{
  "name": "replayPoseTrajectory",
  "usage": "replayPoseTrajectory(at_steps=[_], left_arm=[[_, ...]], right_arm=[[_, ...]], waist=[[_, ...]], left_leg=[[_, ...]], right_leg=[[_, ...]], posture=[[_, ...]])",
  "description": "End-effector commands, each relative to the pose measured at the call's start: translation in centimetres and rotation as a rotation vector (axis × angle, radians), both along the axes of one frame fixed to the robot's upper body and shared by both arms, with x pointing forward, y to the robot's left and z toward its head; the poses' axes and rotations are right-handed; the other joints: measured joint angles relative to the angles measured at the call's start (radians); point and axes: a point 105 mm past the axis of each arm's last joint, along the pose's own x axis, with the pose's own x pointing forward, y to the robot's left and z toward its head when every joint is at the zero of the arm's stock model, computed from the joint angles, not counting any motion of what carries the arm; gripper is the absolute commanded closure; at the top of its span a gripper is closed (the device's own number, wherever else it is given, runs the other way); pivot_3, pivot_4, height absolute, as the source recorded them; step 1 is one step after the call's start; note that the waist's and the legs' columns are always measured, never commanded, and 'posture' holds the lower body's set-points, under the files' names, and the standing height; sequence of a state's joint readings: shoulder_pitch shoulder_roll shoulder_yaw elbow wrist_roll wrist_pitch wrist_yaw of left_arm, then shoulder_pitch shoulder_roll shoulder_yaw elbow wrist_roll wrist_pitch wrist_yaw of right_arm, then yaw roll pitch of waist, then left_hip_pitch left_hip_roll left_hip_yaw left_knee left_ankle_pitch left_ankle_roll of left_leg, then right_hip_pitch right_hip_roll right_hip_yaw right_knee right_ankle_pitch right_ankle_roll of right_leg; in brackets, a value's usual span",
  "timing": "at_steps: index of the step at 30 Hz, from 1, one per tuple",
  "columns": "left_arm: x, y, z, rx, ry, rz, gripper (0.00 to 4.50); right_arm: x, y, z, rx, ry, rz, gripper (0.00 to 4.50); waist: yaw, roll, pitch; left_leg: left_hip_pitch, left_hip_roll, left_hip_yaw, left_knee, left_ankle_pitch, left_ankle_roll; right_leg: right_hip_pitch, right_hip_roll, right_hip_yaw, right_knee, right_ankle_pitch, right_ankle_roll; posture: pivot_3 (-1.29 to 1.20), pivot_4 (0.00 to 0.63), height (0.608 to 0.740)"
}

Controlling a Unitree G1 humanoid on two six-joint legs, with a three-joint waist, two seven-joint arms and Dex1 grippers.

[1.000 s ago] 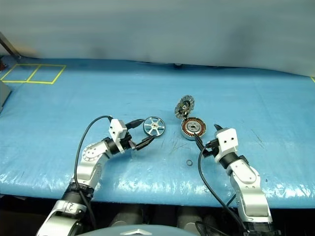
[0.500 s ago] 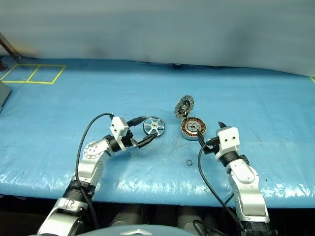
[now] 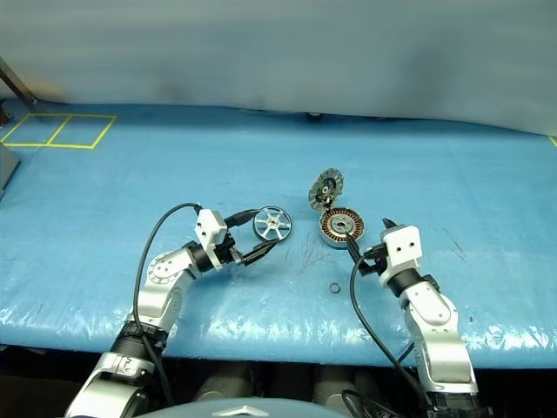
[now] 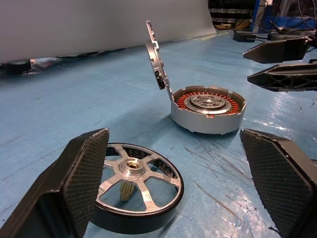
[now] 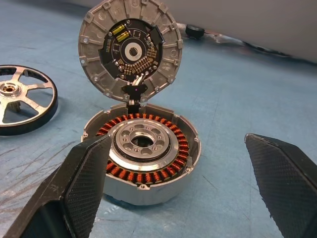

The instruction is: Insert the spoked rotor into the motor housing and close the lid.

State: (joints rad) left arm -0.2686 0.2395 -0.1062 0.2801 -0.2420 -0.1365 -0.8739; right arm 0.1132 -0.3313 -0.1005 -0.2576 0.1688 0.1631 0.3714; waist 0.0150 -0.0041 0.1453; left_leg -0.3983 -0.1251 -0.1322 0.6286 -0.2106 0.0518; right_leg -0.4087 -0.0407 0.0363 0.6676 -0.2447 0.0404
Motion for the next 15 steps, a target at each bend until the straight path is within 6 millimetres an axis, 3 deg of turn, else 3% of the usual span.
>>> replayPoseTrajectory(at_steps=[1,7,15], left_arm=[[0.3,0.0,0.7,-0.006,-0.029,-0.006,0.01],[0.2,0.0,0.7,-0.004,-0.035,-0.006,0.01],[0.1,-0.1,0.9,0.000,-0.041,-0.009,0.01]], right_arm=[[-0.1,0.0,1.9,-0.039,-0.057,0.034,0.00],[0.1,0.2,1.9,-0.360,0.060,0.218,0.00],[1.8,1.3,3.0,-0.762,0.196,0.529,0.00]], waist=[[0.000,0.000,0.000],[-0.001,0.000,0.000],[-0.003,0.000,0.000]], left_leg=[[0.000,0.000,0.000,0.000,0.000,0.000],[0.000,0.000,0.001,0.001,0.000,0.000],[-0.002,0.001,0.001,0.001,0.000,0.000]], right_leg=[[0.000,0.000,0.000,0.000,0.000,0.000],[0.000,0.000,0.000,0.000,0.000,0.000],[0.004,0.000,-0.002,0.000,0.001,0.001]], posture=[[0.00,0.150,0.740],[0.00,0.150,0.740],[0.00,0.150,0.740]])
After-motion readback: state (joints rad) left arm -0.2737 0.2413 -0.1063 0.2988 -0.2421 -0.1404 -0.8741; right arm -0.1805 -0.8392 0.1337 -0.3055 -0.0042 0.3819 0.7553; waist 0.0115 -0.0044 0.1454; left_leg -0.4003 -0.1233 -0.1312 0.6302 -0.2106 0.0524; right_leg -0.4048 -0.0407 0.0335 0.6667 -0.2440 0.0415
